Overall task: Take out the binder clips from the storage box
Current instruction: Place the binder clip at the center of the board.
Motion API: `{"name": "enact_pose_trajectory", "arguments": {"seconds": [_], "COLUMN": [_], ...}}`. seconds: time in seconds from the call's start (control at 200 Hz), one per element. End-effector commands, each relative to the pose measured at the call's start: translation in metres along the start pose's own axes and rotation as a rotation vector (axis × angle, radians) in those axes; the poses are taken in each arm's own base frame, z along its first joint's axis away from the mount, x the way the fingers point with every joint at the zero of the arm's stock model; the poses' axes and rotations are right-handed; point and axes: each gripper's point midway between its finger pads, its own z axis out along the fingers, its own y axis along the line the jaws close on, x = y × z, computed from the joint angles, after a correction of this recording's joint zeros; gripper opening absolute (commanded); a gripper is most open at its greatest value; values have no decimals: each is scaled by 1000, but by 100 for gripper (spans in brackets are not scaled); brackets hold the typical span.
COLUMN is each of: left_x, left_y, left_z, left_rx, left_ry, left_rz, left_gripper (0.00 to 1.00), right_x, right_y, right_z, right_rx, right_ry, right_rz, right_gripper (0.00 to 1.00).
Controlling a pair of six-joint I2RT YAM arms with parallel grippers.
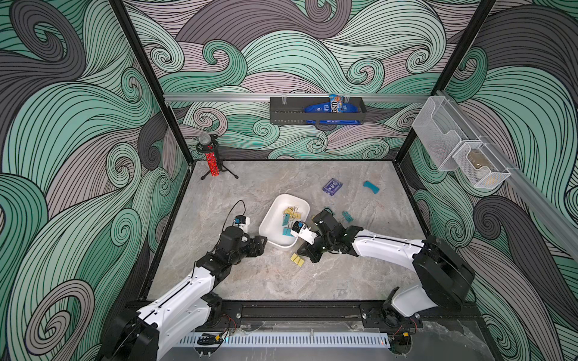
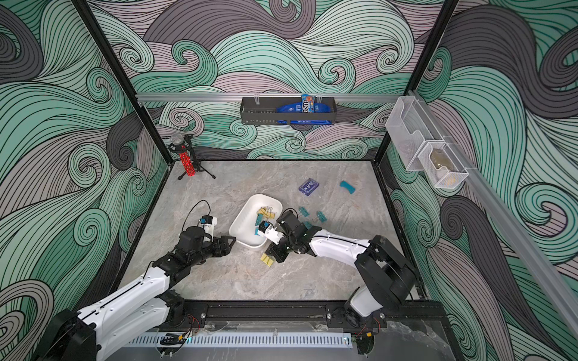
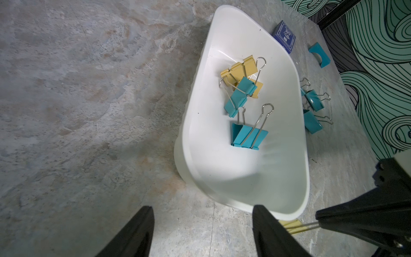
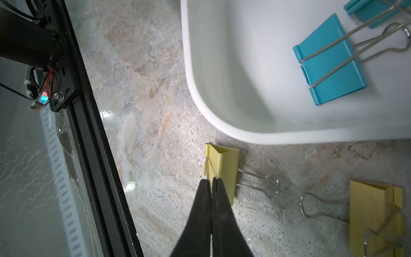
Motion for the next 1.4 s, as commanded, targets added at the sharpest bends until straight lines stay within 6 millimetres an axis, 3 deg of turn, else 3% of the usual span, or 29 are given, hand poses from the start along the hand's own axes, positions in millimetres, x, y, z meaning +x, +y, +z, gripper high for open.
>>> {"name": "enact_pose_trajectory", "arguments": {"seconds": [0.0,0.395,0.655,0.981,1.176,1.396], "left_x": [0,2,3,1,-3,-13], "left_y": [0,2,2,3,2,-1], "left_z": [-2,-1,-1,-2,-2,-2], "left_rx": [-6,-8,-7,-16,-11,-5], "left_ry": [-7,-3,-2,-10,-32,-64], "left_rz": [16,15,16,18,19,39], "left_gripper": [73,73,73,74,74,74], "right_x": [-3,-3,-11,-49,-79,-102], "right_y": [-2,-10,-9,-8,-18,-50], "right_z": [1,1,-2,-34,-45,-35], "right_rx": [-8,7,9,84,152,219], "right_ry": [-3,-3,-18,-123,-147,-131], "right_rz": [-6,12,6,-55,-121,-124], "right_gripper": [2,10,26,45,46,39]}}
